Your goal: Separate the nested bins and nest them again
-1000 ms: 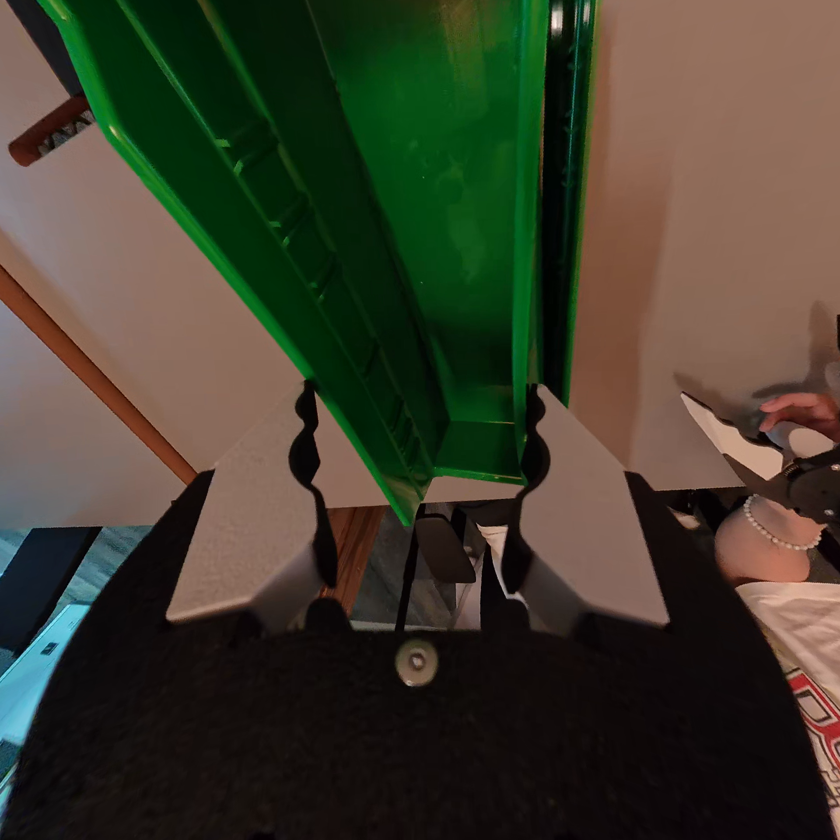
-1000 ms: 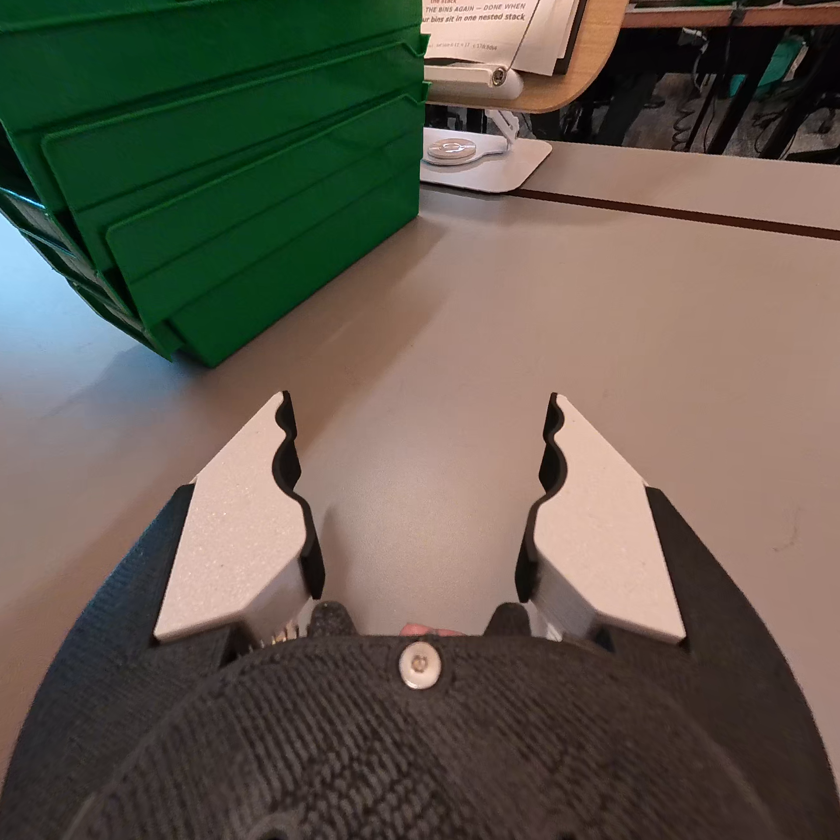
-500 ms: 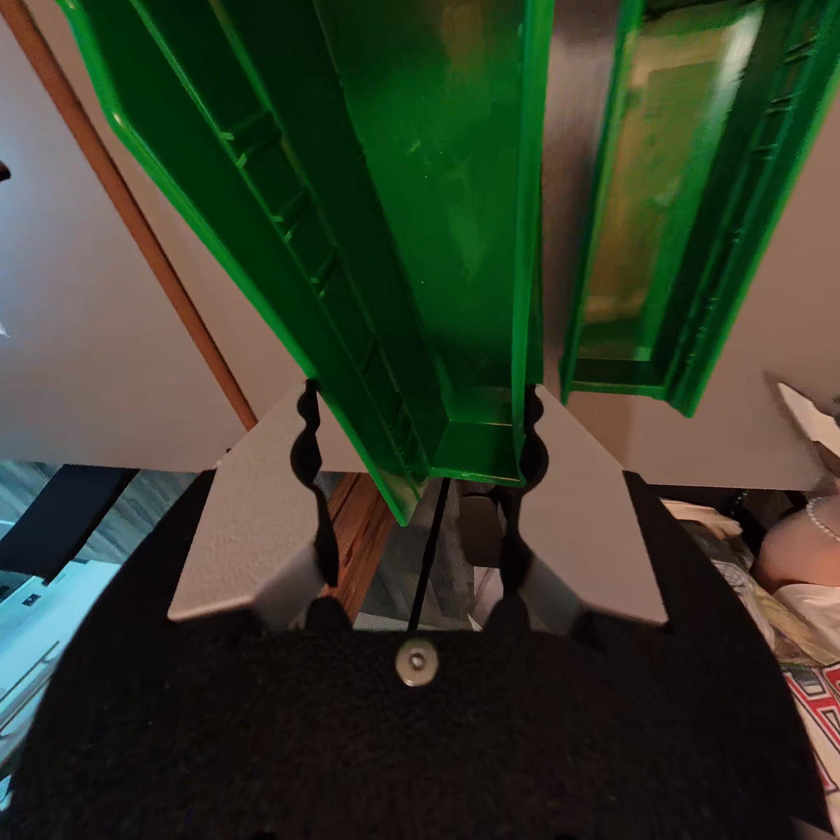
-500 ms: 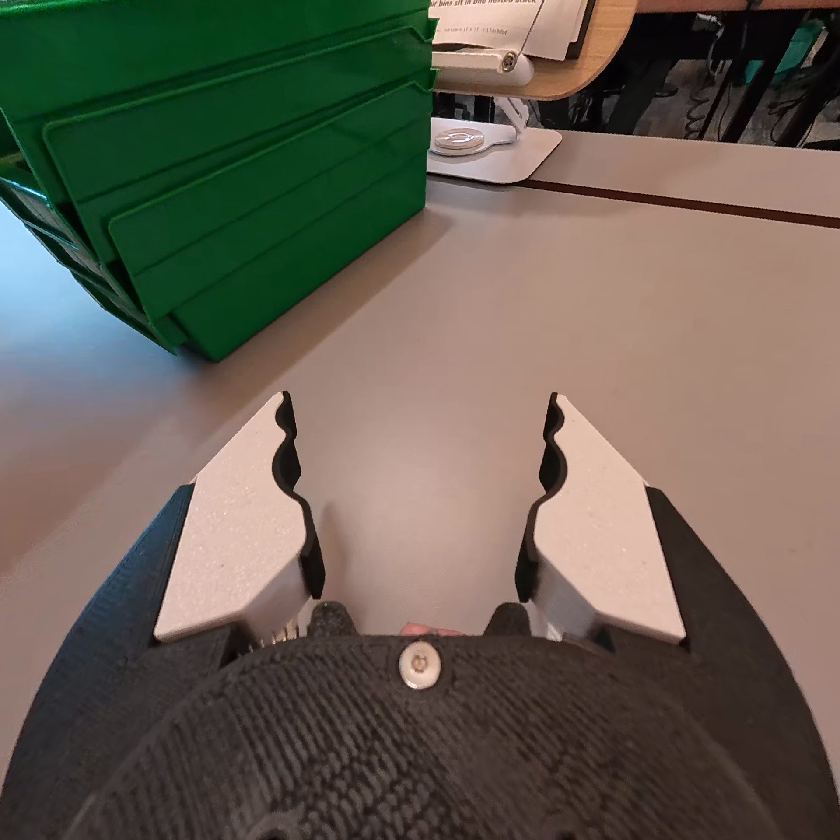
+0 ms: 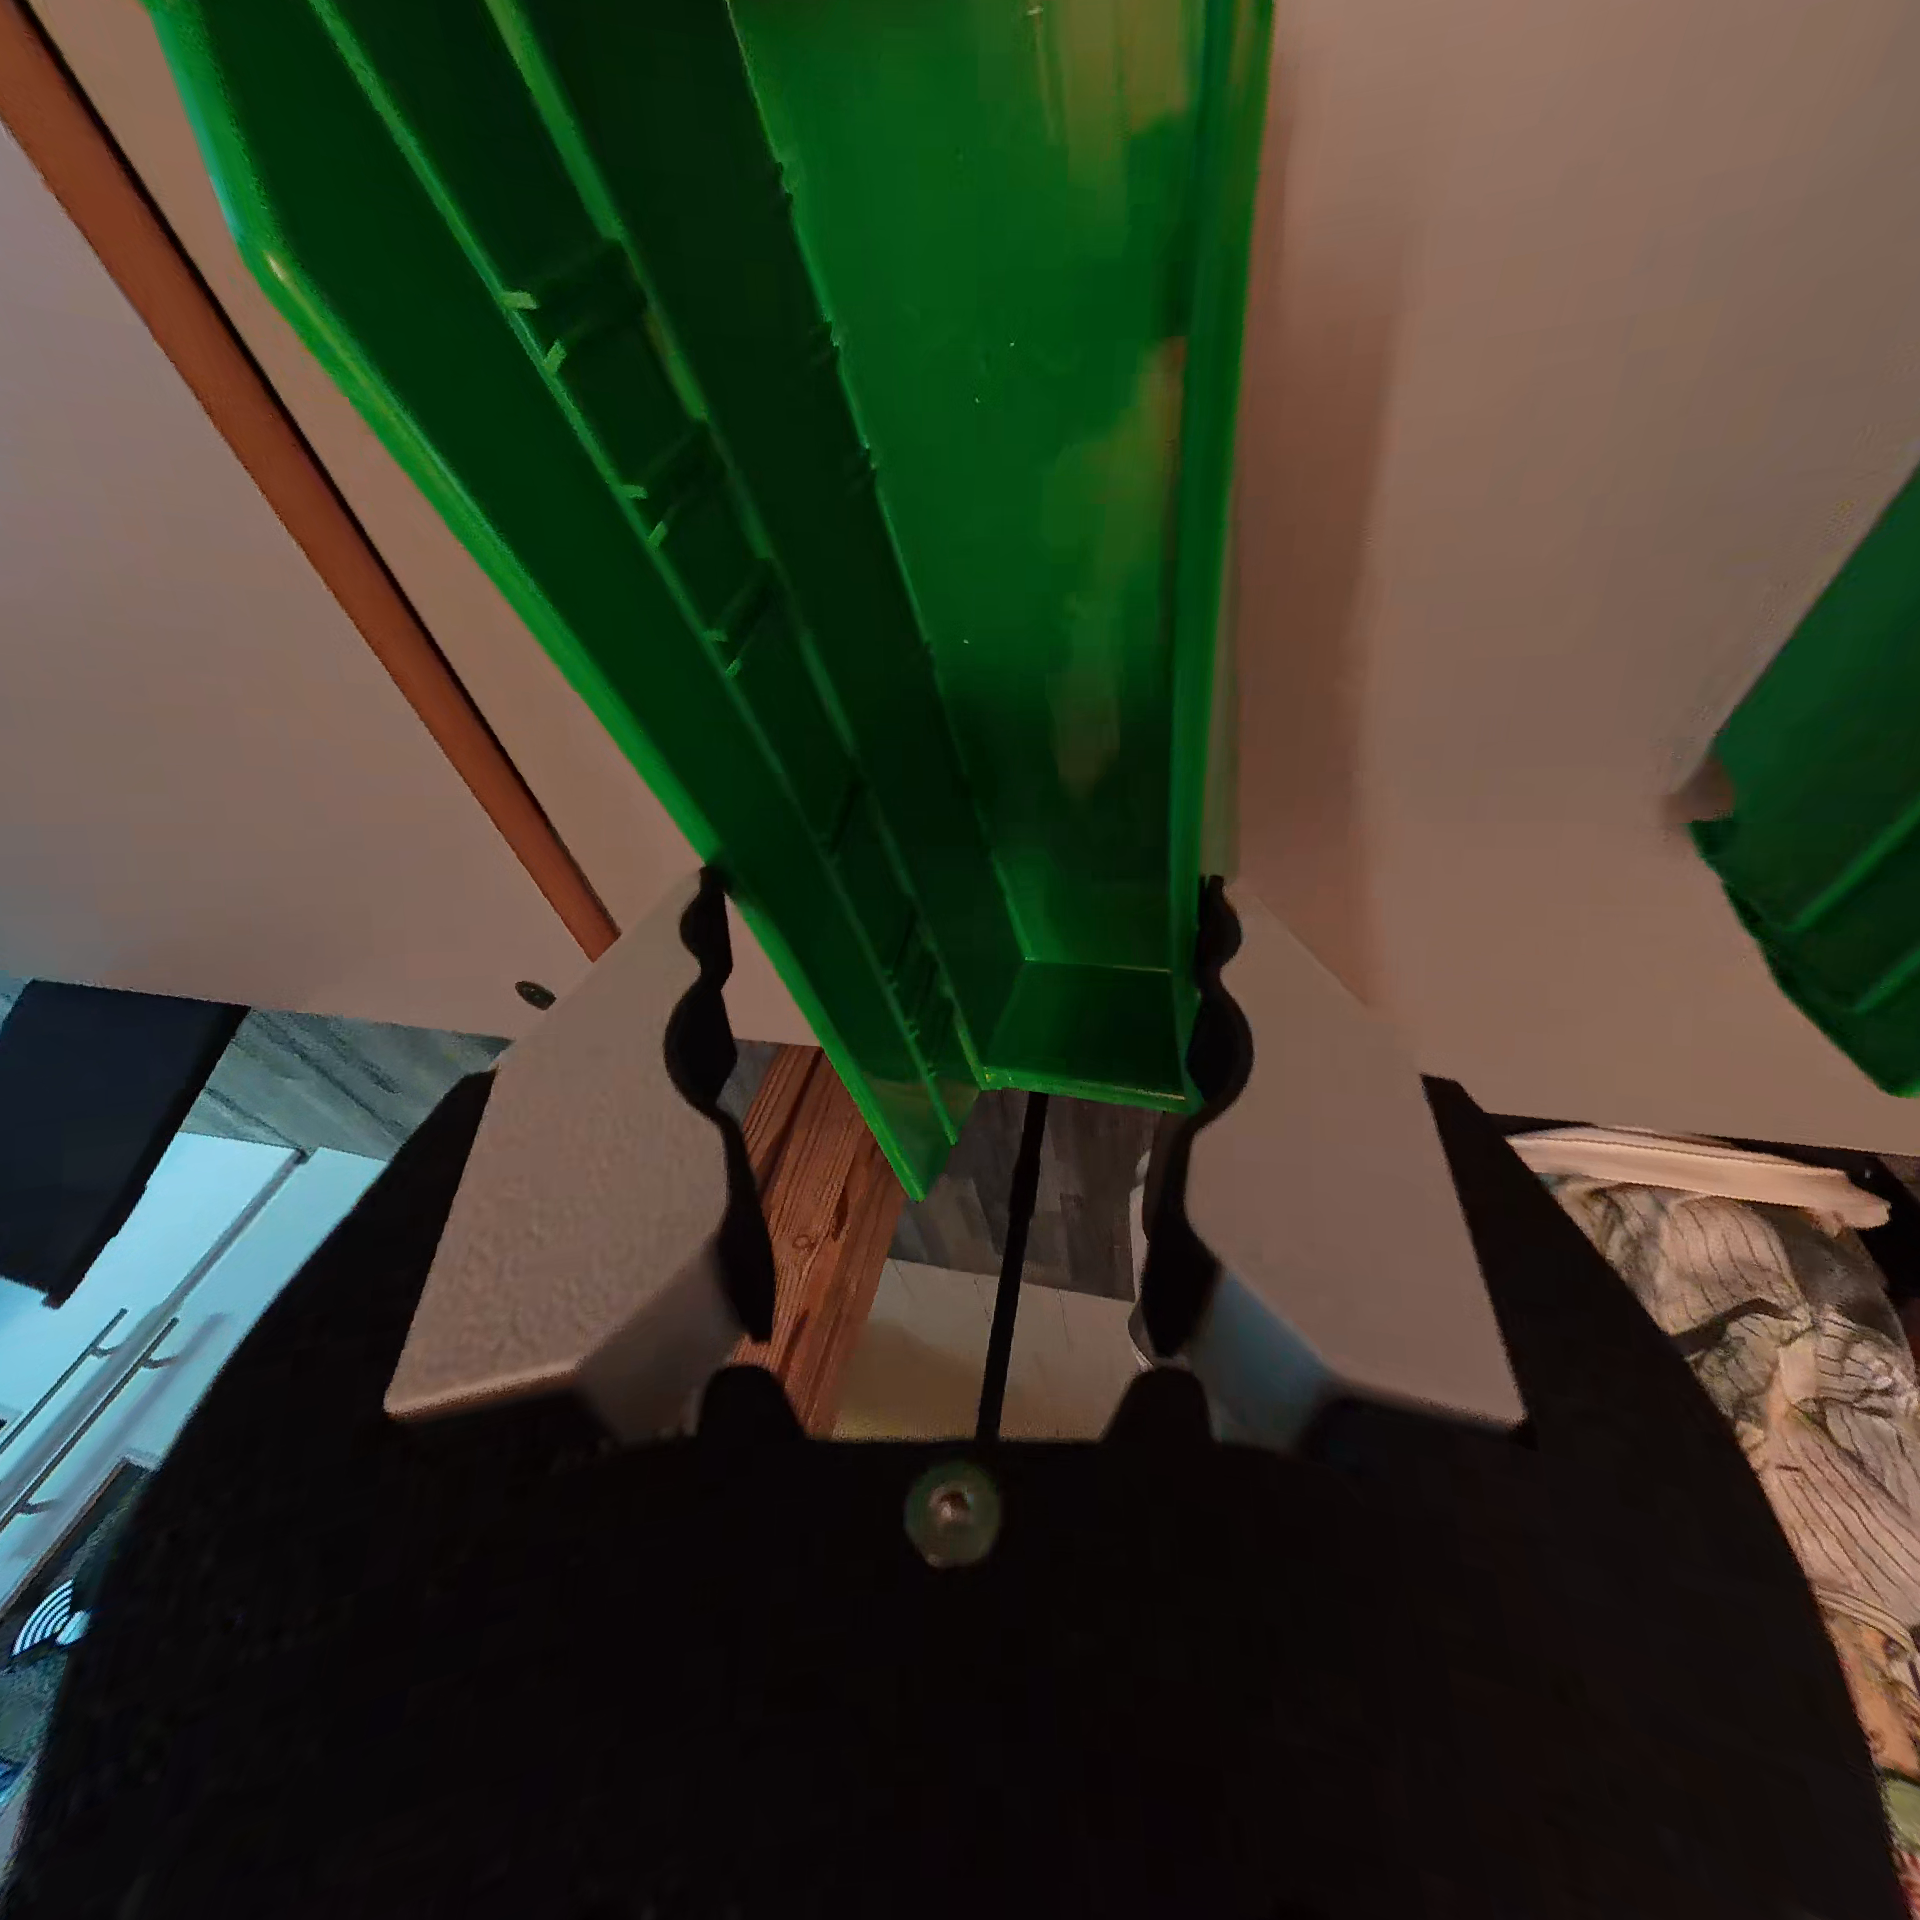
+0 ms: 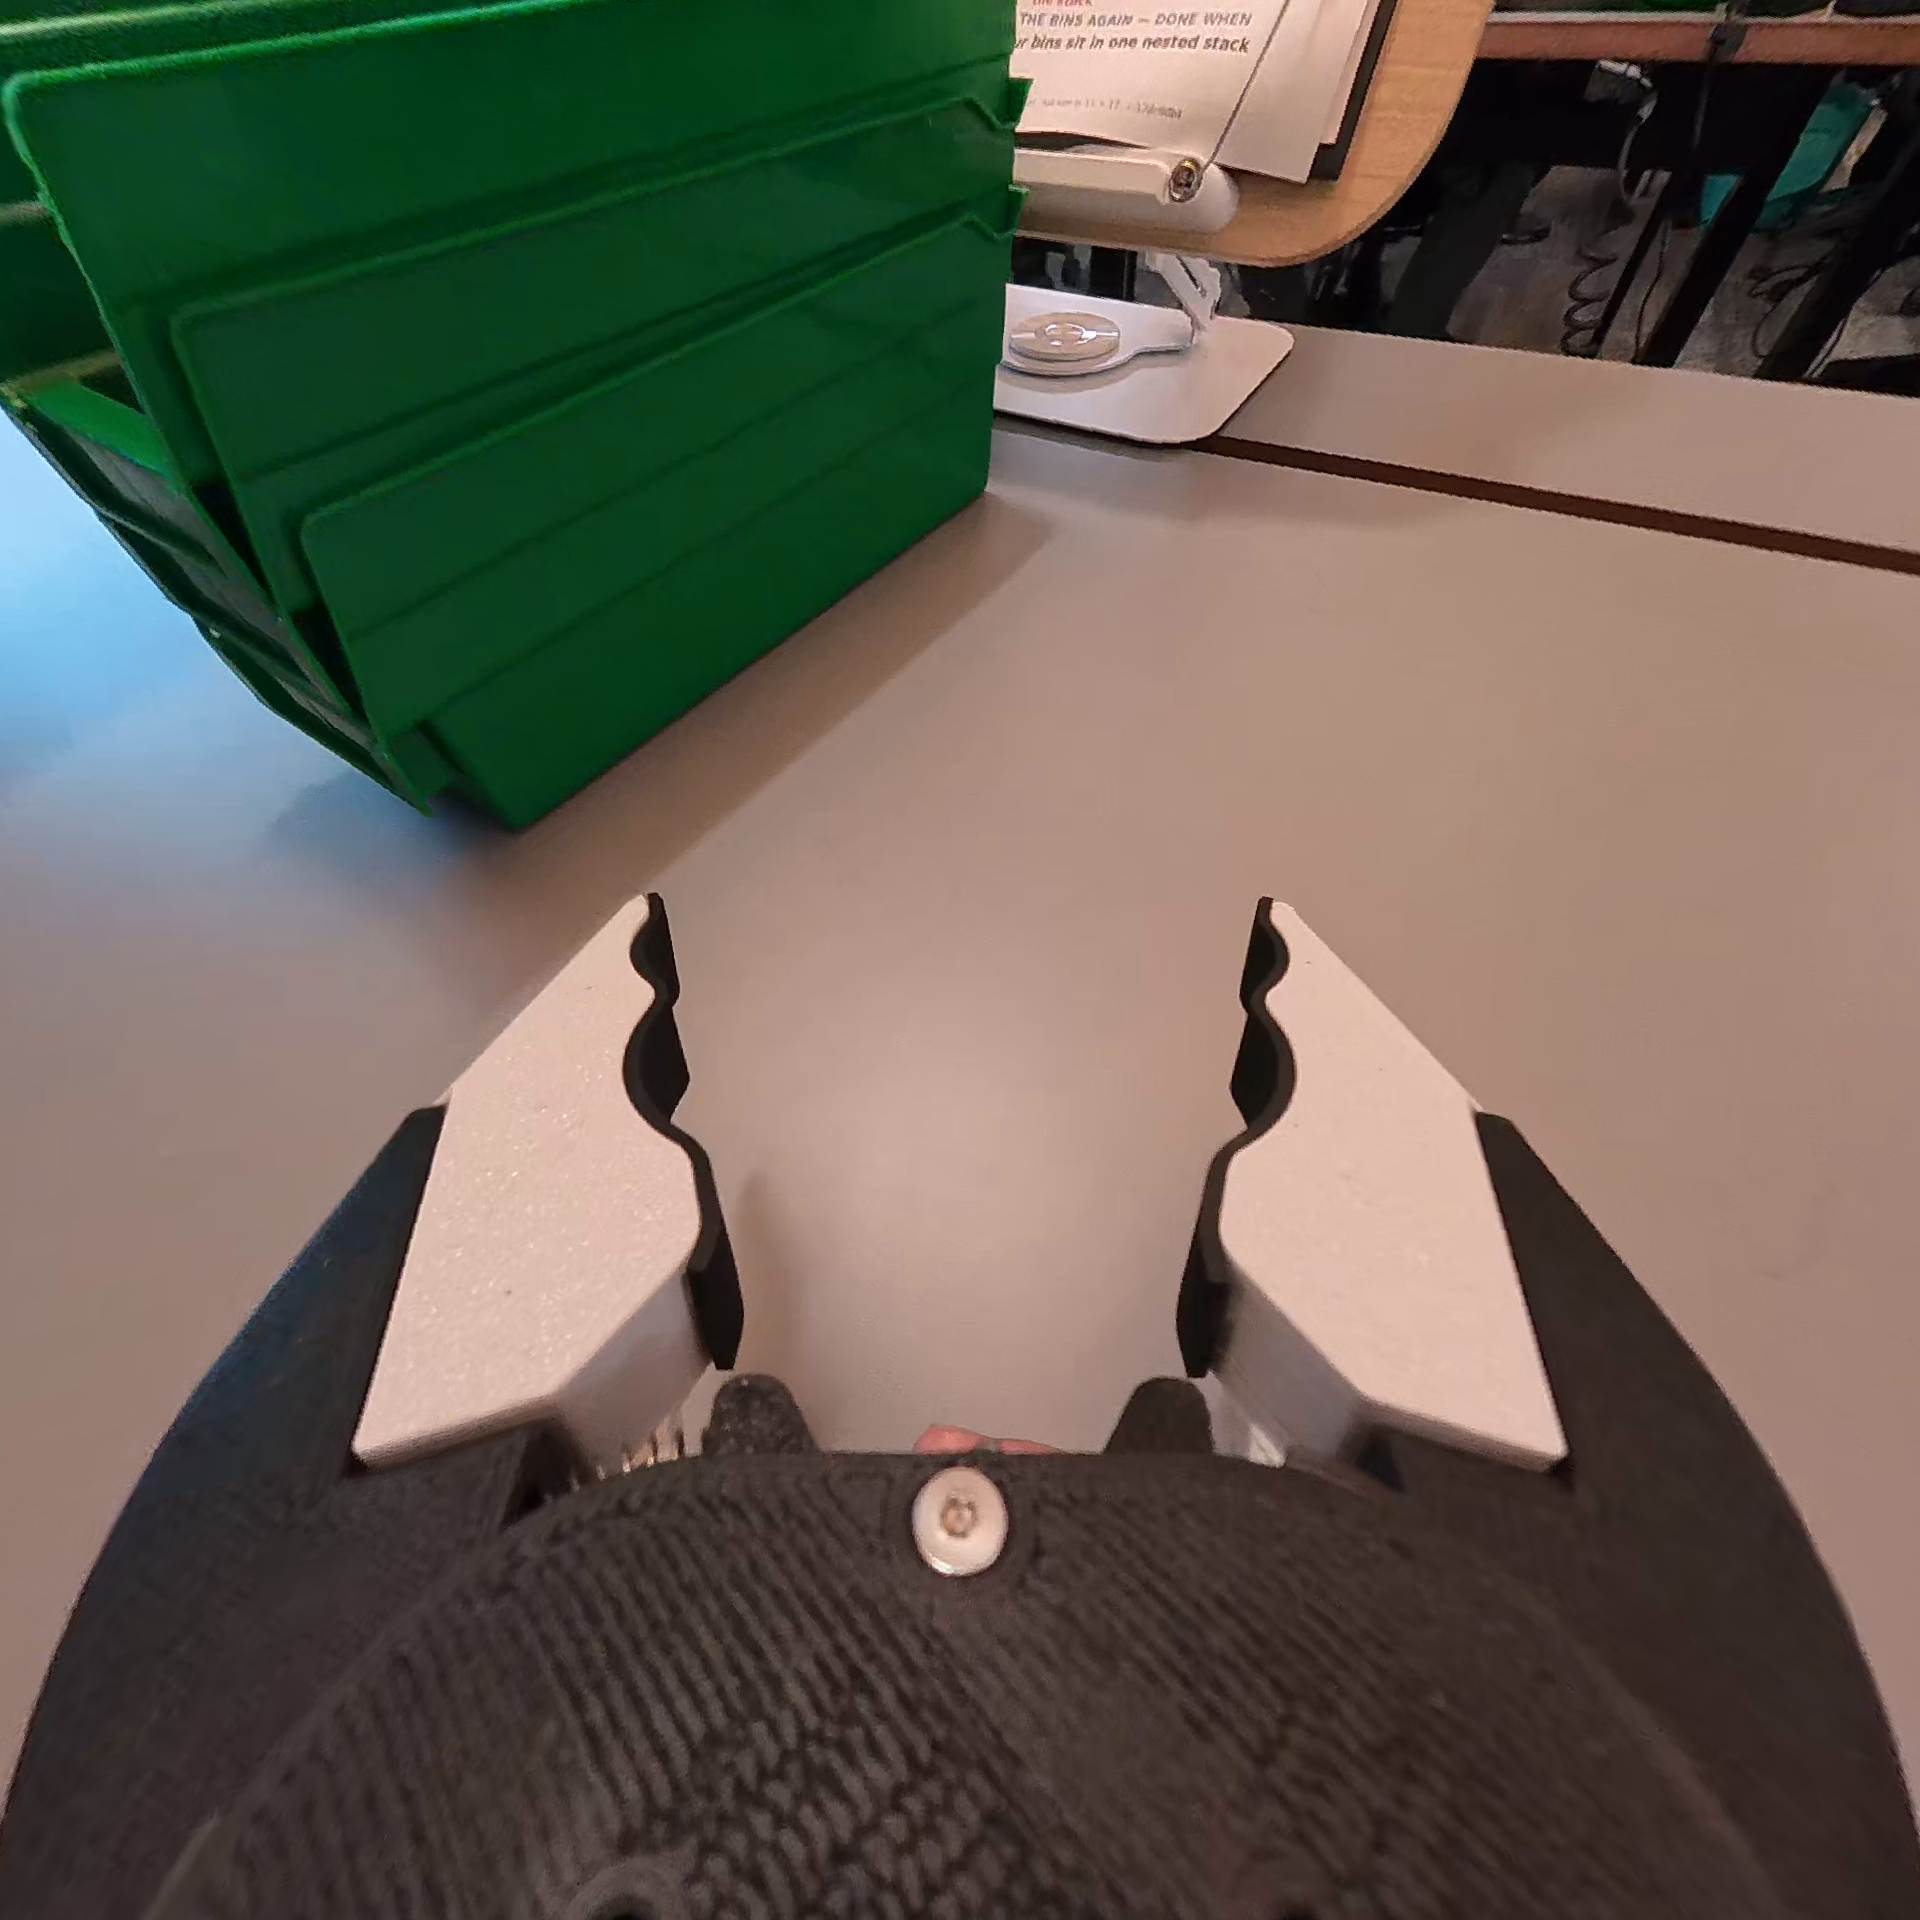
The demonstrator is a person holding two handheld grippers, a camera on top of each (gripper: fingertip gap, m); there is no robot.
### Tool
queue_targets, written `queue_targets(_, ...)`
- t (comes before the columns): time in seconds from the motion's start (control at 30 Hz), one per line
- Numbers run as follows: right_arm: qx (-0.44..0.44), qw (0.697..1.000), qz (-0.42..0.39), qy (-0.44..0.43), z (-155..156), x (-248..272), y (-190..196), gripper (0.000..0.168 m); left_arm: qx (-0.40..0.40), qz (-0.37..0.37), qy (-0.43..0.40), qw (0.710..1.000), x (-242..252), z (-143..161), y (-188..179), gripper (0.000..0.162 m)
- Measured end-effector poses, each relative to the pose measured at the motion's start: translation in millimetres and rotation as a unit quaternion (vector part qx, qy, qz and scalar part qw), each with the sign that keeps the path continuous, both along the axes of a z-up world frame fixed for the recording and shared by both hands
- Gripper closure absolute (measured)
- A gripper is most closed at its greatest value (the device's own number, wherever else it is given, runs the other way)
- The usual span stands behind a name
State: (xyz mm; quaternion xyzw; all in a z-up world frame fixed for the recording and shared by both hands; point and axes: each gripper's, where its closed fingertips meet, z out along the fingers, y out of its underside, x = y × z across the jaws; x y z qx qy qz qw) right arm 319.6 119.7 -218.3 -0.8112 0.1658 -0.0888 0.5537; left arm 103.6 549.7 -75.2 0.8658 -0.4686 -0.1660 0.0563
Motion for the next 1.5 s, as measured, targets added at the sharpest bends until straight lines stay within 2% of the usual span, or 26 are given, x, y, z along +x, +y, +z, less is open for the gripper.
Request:
queue_targets(0.27,-0.003,1.0,0.003,0.002,1.2,-1.9,-0.5,0.06,-0.036,0.014,0.028,0.999,-39.4,-75.6,39.1,0.074)
queue_targets(0.47,-0.027,0.999,-0.01,-0.019,-1.7,6.1,-7.3,0.06,-0.042,0.028,0.031,0.998,-56.1,-103.0,67.0,0.075)
queue_targets(0.93,-0.031,0.999,0.0,-0.004,-7.1,1.8,-5.1,0.059,-0.008,0.0,0.041,0.999,-73.9,-126.1,118.0,0.075)
queue_targets(1.27,-0.038,0.999,-0.005,-0.009,-8.6,5.1,-7.1,0.059,-0.012,-0.031,0.056,0.998,-83.2,-127.6,129.8,0.07)
queue_targets(1.5,-0.041,0.999,-0.004,-0.01,-9.9,4.8,-7.0,0.059,-0.013,-0.024,0.012,1.0,-82.3,-129.5,131.0,0.06)
